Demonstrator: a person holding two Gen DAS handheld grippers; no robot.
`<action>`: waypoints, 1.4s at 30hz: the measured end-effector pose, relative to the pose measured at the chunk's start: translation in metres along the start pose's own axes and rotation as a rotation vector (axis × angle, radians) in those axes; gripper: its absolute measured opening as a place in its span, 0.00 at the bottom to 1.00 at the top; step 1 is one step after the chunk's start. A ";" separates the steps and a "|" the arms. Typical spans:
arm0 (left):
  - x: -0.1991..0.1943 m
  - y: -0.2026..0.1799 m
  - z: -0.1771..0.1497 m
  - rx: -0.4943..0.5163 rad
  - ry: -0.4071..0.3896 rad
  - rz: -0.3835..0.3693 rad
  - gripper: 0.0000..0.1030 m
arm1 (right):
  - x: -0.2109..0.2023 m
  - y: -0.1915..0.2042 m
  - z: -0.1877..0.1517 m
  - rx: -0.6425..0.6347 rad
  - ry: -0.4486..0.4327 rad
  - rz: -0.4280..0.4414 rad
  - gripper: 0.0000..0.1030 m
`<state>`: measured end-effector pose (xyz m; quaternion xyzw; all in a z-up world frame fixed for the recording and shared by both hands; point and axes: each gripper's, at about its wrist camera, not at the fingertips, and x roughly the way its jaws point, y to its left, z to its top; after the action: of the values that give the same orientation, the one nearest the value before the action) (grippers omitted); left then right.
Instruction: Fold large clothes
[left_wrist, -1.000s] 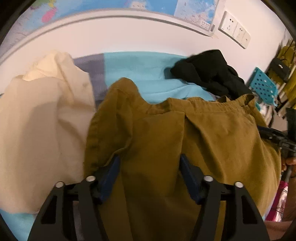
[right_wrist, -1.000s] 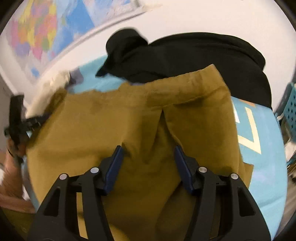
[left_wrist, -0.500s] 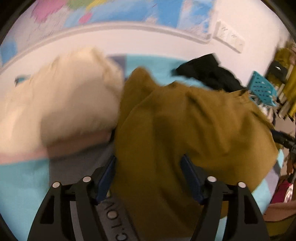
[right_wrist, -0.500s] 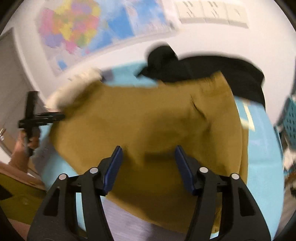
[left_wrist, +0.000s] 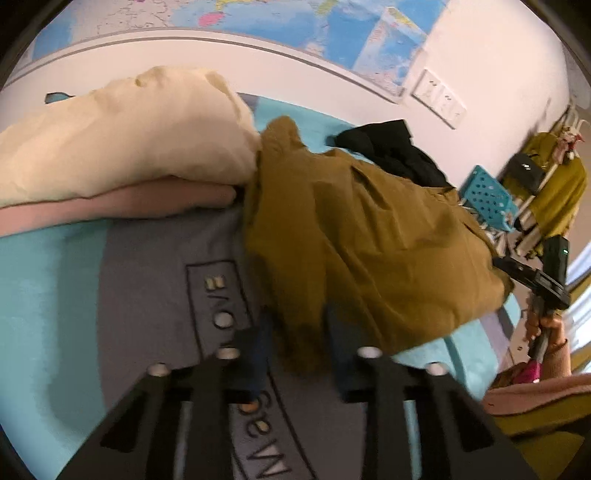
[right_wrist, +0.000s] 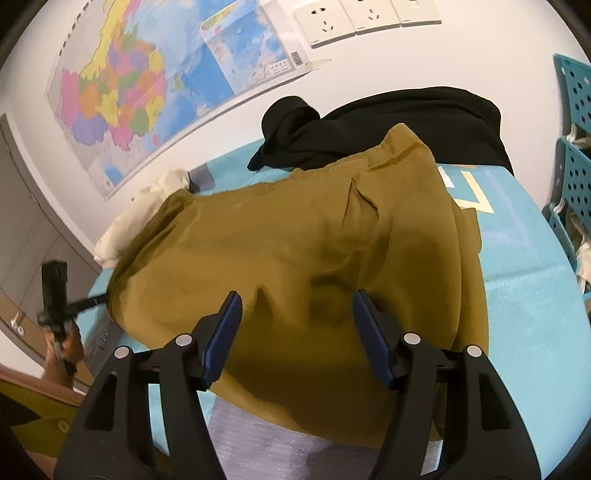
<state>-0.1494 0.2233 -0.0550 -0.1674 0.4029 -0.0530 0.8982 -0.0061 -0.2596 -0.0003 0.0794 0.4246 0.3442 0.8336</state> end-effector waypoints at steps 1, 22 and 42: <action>0.000 0.000 0.000 0.001 0.006 0.020 0.11 | -0.001 0.001 0.000 -0.001 0.000 -0.004 0.60; -0.010 -0.024 -0.007 -0.012 0.014 0.128 0.59 | -0.021 0.114 -0.031 -0.420 -0.038 -0.010 0.73; 0.013 -0.057 -0.035 -0.082 0.108 -0.138 0.71 | 0.064 0.185 -0.057 -0.722 0.033 -0.078 0.31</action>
<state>-0.1641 0.1579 -0.0660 -0.2284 0.4402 -0.1072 0.8617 -0.1177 -0.0885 0.0007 -0.2420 0.2916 0.4413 0.8134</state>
